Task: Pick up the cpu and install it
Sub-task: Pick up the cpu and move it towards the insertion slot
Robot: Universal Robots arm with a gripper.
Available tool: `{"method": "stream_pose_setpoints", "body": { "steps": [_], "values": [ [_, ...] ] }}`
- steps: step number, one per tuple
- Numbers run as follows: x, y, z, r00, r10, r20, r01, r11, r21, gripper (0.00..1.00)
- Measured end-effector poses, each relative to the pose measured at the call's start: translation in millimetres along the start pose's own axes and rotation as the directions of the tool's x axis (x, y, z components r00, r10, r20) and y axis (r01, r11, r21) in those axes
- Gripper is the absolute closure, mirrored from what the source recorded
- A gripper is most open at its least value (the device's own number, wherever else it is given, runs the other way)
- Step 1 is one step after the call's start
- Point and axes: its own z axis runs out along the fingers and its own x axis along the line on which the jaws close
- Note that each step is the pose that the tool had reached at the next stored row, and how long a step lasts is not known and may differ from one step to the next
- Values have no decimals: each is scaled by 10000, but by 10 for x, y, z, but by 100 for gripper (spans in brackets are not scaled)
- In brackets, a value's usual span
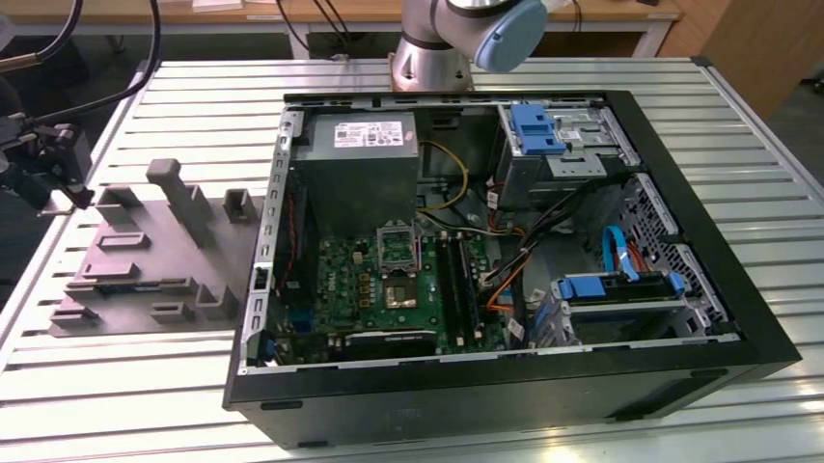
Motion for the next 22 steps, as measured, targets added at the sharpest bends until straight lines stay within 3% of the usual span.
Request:
{"method": "stream_pose_setpoints", "body": {
  "steps": [22],
  "values": [
    [-1, 3, -72, 10000, 0, -1, 0, 10000, 0, 53]
  ]
}}
